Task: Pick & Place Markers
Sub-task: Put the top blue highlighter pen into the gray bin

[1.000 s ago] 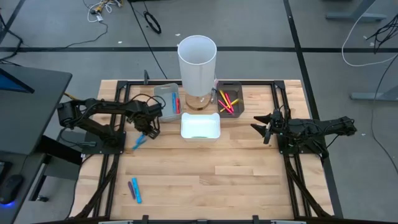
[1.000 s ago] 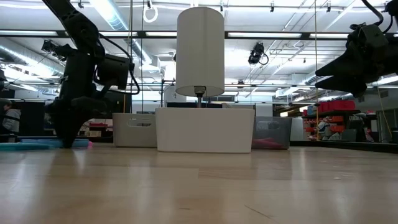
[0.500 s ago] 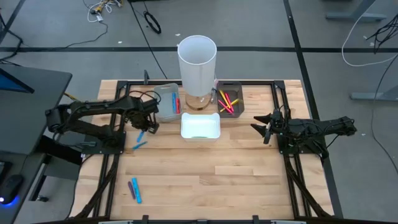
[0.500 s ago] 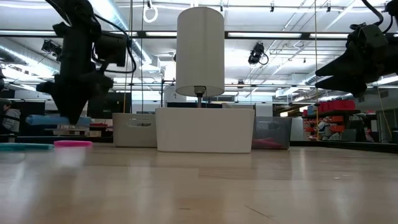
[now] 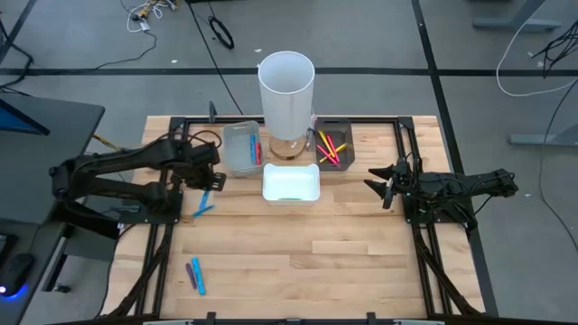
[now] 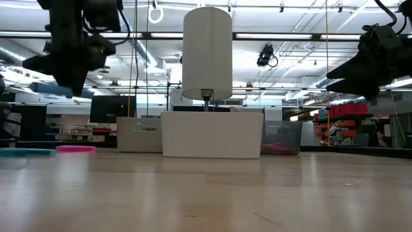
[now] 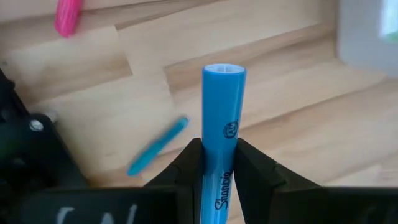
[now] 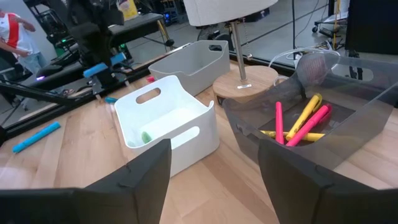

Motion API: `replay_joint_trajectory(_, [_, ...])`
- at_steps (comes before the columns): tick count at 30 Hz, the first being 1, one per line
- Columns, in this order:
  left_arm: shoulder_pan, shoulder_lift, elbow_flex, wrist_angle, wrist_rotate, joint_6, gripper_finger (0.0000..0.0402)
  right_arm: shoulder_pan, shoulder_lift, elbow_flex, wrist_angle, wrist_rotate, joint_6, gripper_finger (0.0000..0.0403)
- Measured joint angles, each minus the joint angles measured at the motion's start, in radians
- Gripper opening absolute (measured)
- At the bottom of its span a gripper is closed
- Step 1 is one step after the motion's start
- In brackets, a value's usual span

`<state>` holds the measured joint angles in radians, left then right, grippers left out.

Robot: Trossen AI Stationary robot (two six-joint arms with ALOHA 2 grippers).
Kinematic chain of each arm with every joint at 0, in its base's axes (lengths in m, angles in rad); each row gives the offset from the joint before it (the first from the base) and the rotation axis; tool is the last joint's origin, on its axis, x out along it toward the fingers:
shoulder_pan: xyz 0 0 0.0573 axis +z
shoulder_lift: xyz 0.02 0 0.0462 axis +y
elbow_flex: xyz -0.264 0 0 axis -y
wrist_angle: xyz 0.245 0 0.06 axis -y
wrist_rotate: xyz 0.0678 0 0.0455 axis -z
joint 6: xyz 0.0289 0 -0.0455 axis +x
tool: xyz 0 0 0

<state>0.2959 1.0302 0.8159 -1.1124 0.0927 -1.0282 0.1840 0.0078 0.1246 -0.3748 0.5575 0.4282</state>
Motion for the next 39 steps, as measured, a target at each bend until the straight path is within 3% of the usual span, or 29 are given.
replay_joint_trajectory(12, [-0.179,-0.01,0.177,-0.092,-0.075,-0.265,0.007,0.0,0.0,0.0,0.0,0.0,0.0,0.0242])
replay_joint_trajectory(24, [-0.328,-0.01,0.215,-0.102,-0.141,-0.437,0.0071,0.0,0.0,0.0,0.0,0.0,0.0,0.0242])
replay_joint_trajectory(32, [-0.307,-0.01,0.215,-0.09,-0.178,-0.455,0.0071,0.0,0.0,0.0,0.0,0.0,0.0,0.0242])
replay_joint_trajectory(39, [-0.275,-0.01,0.215,-0.063,-0.131,-0.456,0.0071,0.0,0.0,0.0,0.0,0.0,0.0,0.0242])
